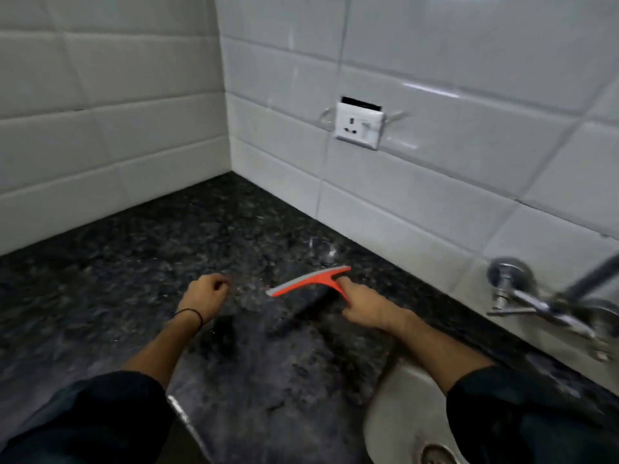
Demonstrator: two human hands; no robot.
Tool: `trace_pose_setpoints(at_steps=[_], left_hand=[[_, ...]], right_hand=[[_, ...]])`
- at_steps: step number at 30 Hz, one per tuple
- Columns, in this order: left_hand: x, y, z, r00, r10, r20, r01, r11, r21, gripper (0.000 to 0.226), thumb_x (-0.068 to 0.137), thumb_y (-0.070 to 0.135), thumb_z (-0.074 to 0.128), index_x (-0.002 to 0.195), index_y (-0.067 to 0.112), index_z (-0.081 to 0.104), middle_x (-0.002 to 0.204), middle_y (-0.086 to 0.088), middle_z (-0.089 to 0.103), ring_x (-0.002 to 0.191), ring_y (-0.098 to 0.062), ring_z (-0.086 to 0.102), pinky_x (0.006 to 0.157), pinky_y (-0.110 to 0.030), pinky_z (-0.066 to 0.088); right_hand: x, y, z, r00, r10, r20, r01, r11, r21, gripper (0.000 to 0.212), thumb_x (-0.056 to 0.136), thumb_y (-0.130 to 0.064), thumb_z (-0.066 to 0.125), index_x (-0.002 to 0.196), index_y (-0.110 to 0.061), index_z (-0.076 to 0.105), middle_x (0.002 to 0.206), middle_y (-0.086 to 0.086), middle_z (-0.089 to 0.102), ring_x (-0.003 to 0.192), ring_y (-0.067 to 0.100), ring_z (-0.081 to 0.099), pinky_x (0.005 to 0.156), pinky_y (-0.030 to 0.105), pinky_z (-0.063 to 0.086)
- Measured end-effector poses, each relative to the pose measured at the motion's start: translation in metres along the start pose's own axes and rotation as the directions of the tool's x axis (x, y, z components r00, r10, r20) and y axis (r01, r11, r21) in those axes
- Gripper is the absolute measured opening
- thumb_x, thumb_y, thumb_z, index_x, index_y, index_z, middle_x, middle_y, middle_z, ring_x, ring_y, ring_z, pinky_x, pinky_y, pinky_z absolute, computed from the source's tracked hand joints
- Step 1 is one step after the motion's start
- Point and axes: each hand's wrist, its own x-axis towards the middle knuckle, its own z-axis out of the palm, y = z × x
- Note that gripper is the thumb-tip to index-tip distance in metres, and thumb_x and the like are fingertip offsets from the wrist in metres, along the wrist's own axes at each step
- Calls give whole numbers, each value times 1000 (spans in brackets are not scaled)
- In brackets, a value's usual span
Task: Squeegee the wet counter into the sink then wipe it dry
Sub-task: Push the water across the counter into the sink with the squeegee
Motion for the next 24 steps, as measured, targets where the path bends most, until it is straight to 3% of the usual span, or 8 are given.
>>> trace_pose_setpoints(at_steps=[2, 4, 6, 9, 13, 16, 20, 24], left_hand=[[20, -25, -16, 999, -14, -39, 15, 999, 34, 24, 97, 17, 48, 106, 15, 70, 90, -9, 71, 81, -31, 66, 73, -43, 54], [46, -47, -31, 998, -26, -62, 30, 997, 66, 23, 97, 17, 48, 108, 14, 68, 91, -8, 69, 79, -27, 63, 70, -38, 51], [79, -68, -43, 997, -14, -73, 23, 992, 125, 22, 97, 21, 48, 107, 14, 66, 103, -9, 68, 90, -28, 63, 77, -41, 53], [128, -92, -54, 993, -15, -119, 44, 968, 249, 24, 95, 32, 48, 109, 16, 60, 123, -8, 58, 110, -31, 55, 91, -49, 47], [187, -112, -69, 990, -101, -94, 126, 940, 318, 68, 90, 56, 53, 144, 18, 39, 159, -8, 24, 146, -31, 20, 112, -53, 26], [231, -124, -79, 988, -156, -9, 148, 918, 368, 98, 81, 74, 52, 155, 22, 16, 166, -6, -1, 152, -29, -4, 119, -55, 11], [275, -135, -86, 951, -266, 156, 176, 885, 431, 126, 63, 88, 55, 157, 29, -4, 164, -4, -17, 151, -32, -14, 120, -57, 1], [299, -139, -87, 908, -328, 262, 193, 880, 434, 138, 55, 85, 65, 154, 32, -15, 162, -2, -24, 150, -35, -15, 119, -60, 4]], right_hand=[[48, -24, -7, 1000, -15, -4, 16, 999, 28, 70, 73, -14, 56, 140, -7, 36, 122, 23, 57, 109, 37, 58, 87, 36, 45], [102, -49, -12, 999, -42, -10, 42, 999, 26, 75, 64, -20, 50, 137, -8, 39, 120, 22, 53, 107, 39, 57, 92, 42, 47], [155, -71, -18, 998, -68, -2, 68, 998, -10, 71, 64, -21, 52, 133, -9, 42, 117, 21, 51, 102, 40, 58, 91, 49, 48], [225, -105, -32, 997, -77, -1, 76, 991, -113, 67, 75, -16, 67, 136, -7, 42, 117, 20, 46, 99, 42, 57, 88, 46, 48], [318, -146, -50, 992, -111, -63, 93, 967, -237, 61, 81, -18, 59, 139, -14, 42, 129, 18, 43, 111, 43, 56, 93, 50, 48], [381, -174, -57, 990, -121, -71, 96, 952, -292, 58, 86, -23, 53, 142, -23, 40, 138, 12, 42, 113, 43, 57, 95, 52, 48], [457, -208, -60, 987, -128, -101, 88, 940, -330, 55, 89, -17, 49, 143, -23, 42, 131, 16, 44, 113, 44, 55, 95, 51, 48], [522, -227, -63, 987, -139, -80, 103, 933, -346, 54, 88, -11, 51, 141, -19, 48, 129, 17, 45, 116, 42, 54, 95, 49, 48]])
